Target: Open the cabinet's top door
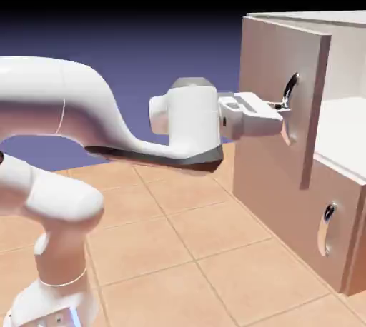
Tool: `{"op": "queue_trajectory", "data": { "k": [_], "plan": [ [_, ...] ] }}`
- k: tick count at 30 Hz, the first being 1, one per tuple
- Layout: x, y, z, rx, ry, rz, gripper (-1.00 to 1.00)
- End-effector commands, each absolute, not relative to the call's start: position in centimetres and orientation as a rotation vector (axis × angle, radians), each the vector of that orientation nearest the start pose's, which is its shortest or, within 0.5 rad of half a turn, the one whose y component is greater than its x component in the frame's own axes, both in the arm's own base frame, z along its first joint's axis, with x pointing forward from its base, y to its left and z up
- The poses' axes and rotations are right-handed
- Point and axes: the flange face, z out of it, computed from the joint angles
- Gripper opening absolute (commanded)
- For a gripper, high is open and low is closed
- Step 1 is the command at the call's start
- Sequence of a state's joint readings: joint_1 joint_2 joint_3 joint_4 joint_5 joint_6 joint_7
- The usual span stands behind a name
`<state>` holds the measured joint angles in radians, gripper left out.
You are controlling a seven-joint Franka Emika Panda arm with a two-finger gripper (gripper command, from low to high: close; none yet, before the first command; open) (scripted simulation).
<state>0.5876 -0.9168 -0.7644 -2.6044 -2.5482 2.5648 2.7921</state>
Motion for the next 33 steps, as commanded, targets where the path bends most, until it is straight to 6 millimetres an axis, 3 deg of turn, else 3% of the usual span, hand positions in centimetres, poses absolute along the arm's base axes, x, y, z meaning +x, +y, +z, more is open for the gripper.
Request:
{"op": "queue_trajectory", "data": {
  "k": [1, 4, 17, 33],
  "plan": [
    [36.7, -8.4, 51.3, -1.715, 1.062, -1.968, -1.0],
    [36.0, -7.9, 51.3, -1.712, 1.08, -1.974, -1.0],
    [30.1, -2.9, 51.3, -1.677, 1.239, -2.062, -1.0],
    [25.2, 2.5, 51.3, -1.632, 1.393, -2.14, -1.0]
  ]
}}
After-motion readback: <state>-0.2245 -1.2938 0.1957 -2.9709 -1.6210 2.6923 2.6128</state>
